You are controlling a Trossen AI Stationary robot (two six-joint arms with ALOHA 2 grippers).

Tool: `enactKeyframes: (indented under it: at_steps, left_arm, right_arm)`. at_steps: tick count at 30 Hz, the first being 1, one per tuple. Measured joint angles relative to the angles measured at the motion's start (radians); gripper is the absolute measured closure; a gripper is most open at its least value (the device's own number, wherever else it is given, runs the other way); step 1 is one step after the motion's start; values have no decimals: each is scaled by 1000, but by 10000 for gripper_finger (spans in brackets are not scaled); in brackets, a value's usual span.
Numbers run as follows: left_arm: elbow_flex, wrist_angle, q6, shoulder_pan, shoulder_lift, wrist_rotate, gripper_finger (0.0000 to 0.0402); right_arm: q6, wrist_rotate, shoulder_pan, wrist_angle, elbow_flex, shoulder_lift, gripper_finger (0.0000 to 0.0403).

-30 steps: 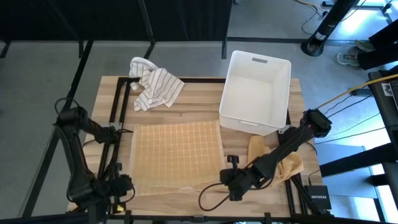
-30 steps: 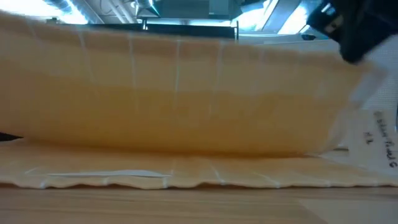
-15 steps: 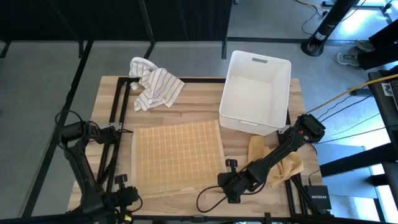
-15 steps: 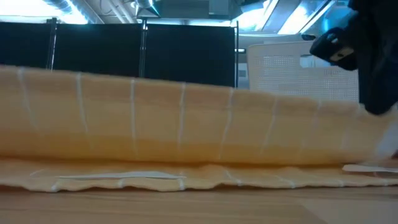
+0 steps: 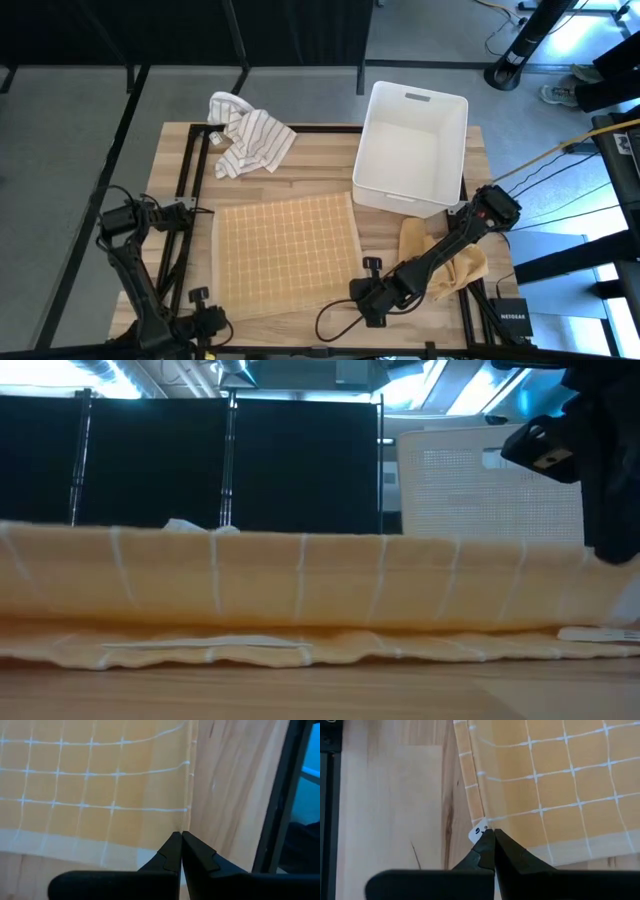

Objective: Fold towel
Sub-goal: Fold the yellow patterned towel

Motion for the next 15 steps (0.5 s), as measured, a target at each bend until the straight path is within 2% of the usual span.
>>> enactKeyframes:
  at_steps: [4,9,15]
  left_arm:
    - [-1,7,-7,4,4,0,398]
    - [-1,40,-26,14,4,7,398]
    - [-1,36,-42,28,4,71,397]
  right_arm:
    - [0,-4,0,-3,0,7,370]
    - [5,-31,0,-20,0,10,303]
    - [12,-121,-1,-66,0,0,236]
